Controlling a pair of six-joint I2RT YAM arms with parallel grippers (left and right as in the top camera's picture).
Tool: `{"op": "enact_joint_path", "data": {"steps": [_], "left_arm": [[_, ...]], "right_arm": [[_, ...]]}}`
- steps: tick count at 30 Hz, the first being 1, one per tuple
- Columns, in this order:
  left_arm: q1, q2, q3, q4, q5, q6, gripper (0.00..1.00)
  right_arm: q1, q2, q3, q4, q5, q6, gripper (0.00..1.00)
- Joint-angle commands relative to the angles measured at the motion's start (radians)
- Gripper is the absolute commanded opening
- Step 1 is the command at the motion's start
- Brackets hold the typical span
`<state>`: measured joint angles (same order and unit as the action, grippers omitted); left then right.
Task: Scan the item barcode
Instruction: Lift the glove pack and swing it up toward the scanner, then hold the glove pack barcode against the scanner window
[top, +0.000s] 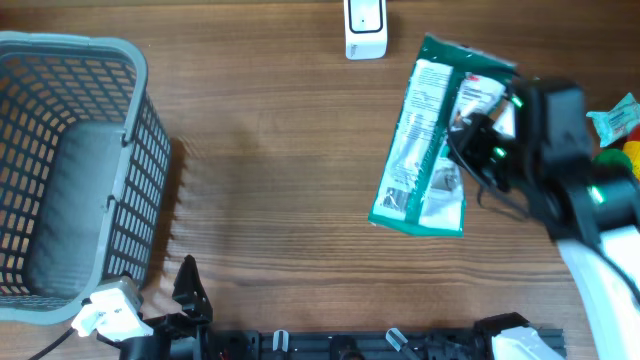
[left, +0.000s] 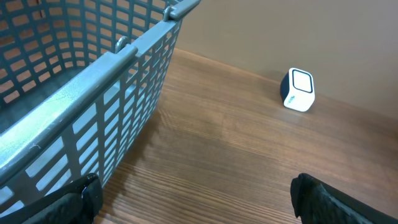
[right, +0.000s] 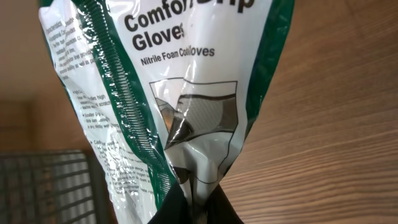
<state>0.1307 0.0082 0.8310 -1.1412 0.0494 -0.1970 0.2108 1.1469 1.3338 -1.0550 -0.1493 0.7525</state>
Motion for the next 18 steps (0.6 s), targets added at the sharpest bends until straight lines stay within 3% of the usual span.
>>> {"op": "enact_joint_path", "data": {"steps": [1, 8, 11, 14, 18], "left_arm": [[-0.004, -0.003, 0.001, 0.003, -0.003, -0.006, 1.0], [-0.004, -0.003, 0.001, 0.003, -0.003, -0.006, 1.0], [-0.004, -0.003, 0.001, 0.003, -0.003, -0.006, 1.0], [-0.004, -0.003, 0.001, 0.003, -0.003, -0.006, 1.0], [-0.004, -0.003, 0.001, 0.003, -0.003, -0.006, 1.0]], "right_arm": [[0.006, -0.12, -0.001, -0.018, -0.008, 0.04, 0.04], [0.006, -0.198, -0.001, -0.019, -0.008, 0.04, 0.04], [0.006, -0.197, -0.001, 0.021, 0.002, -0.024, 0.04], [0.006, -0.187, -0.001, 0.173, -0.008, -0.28, 0.04], [0.006, -0.112, -0.001, 0.309, -0.311, -0.698, 0.05]]}}
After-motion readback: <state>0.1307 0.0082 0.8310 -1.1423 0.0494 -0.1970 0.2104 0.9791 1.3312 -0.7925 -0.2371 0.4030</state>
